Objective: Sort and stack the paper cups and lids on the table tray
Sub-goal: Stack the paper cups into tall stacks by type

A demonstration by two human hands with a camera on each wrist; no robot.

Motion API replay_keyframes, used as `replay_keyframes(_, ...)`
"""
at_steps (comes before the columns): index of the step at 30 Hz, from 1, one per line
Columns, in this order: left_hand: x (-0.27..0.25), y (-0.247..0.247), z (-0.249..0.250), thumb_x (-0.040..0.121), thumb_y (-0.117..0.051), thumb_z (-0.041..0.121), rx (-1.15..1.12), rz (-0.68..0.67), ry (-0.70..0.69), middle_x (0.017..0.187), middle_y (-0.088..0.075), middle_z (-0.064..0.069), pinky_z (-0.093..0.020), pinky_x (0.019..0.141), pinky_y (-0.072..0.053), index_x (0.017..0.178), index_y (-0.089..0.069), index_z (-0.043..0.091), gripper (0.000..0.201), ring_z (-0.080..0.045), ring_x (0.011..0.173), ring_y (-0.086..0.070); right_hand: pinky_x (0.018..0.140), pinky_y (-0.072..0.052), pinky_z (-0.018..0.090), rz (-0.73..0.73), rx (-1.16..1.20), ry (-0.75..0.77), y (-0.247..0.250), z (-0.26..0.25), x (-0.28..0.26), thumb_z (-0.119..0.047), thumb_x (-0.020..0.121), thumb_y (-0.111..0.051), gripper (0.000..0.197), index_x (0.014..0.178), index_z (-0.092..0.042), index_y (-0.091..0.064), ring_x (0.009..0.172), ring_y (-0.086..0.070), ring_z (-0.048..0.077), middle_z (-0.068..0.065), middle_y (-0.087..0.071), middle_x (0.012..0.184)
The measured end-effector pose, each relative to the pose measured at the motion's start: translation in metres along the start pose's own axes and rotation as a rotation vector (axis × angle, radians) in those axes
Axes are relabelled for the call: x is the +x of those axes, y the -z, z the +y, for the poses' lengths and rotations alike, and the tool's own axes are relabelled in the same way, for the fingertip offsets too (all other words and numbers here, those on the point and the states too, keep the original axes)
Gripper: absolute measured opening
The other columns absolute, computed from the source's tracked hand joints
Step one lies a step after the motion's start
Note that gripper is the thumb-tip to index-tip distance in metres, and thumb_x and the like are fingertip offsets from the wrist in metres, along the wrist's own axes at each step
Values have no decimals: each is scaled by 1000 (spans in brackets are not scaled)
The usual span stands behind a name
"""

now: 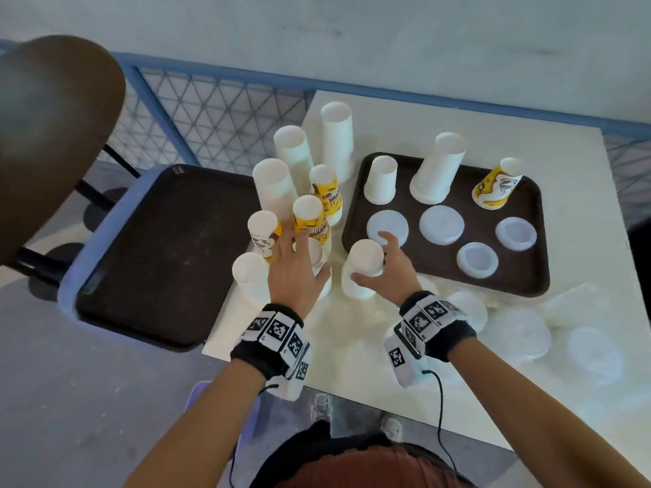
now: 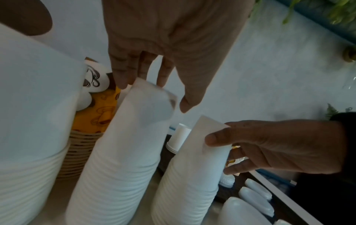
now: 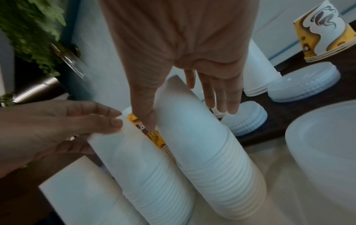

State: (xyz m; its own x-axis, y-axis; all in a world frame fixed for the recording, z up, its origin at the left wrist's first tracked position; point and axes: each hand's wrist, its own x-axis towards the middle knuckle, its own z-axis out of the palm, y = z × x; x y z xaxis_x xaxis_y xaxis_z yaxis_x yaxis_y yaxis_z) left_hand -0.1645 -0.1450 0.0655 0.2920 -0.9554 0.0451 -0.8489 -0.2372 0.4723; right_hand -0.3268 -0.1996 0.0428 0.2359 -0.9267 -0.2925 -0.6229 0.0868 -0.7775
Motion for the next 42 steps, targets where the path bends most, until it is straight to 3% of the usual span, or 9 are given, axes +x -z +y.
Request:
replay_keyframes(7, 15, 1, -18, 77, -69, 29, -85, -174, 28, 123, -52, -11, -40, 87, -43, 129, -40, 15, 61, -29, 115, -48, 88, -39, 27, 31, 6, -91, -9, -2, 7, -23, 67, -82, 82, 134, -16, -35, 117, -50, 28, 9, -54, 126)
replay_keyframes(13, 15, 14, -26, 73, -73, 17, -217, -361, -118, 135, -47, -6, -33, 101, -33, 137, -34, 18, 75, -24, 123, -43, 88, -39, 27, 70, 63, -119, -14, 4, 5, -17, 66, -82, 83, 134, -12, -33, 116, -51, 27, 7, -54, 125)
replay_keyframes(19, -6, -21, -45, 67, -80, 12, -611, -233, 61, 128, -46, 2, -29, 104, -32, 135, -32, 13, 84, -16, 121, -44, 84, -35, 23, 84, 135, -189, -30, 11, 5, -16, 63, -84, 82, 131, -11, -39, 109, -50, 17, 4, -54, 125)
replay_keyframes(24, -18, -49, -52, 67, -81, 12, -691, -205, 203, 125, -46, 2, -25, 102, -33, 134, -35, 11, 81, -11, 116, -43, 80, -35, 19, 129, 187, -228, -41, 20, 8, -14, 63, -84, 79, 129, -12, -41, 98, -46, 10, -5, -50, 111)
replay_keyframes(29, -17, -68, -58, 62, -84, 12, -711, -198, 284, 121, -46, 6, -25, 98, -34, 127, -37, 20, 81, -10, 113, -43, 84, -40, 26, 174, 220, -261, -55, 32, 12, -20, 57, -87, 82, 127, -16, -44, 103, -53, 14, -1, -56, 117)
replay_keyframes(33, -18, -80, -63, 51, -86, 32, -700, -190, 327, 120, -53, 2, -38, 100, -43, 122, -40, 24, 85, -19, 112, -51, 85, -40, 26, 187, 245, -272, -60, 35, 13, -19, 58, -87, 81, 126, -17, -43, 103, -52, 14, 0, -55, 118)
replay_keyframes(36, -17, -80, -63, 47, -80, 45, -684, -198, 352, 114, -54, 3, -32, 92, -44, 123, -41, 20, 89, -17, 105, -54, 85, -38, 25, 197, 246, -283, -60, 33, 14, -18, 60, -86, 82, 128, -16, -41, 101, -48, 12, -3, -53, 115)
replay_keyframes(40, -14, -74, -66, 63, -83, 17, -622, -265, 368, 104, -49, 7, -24, 82, -36, 131, -42, 11, 79, -13, 93, -49, 86, -37, 25, 212, 231, -260, -59, 31, 14, -17, 59, -86, 84, 129, -15, -39, 102, -47, 12, 1, -52, 120)
replay_keyframes(42, -13, -74, -69, 64, -84, 15, -619, -263, 357, 104, -49, 7, -24, 82, -36, 131, -42, 10, 79, -14, 94, -50, 86, -37, 25, 210, 236, -249, -59, 30, 14, -16, 59, -86, 85, 129, -15, -38, 103, -47, 13, 1, -52, 121)
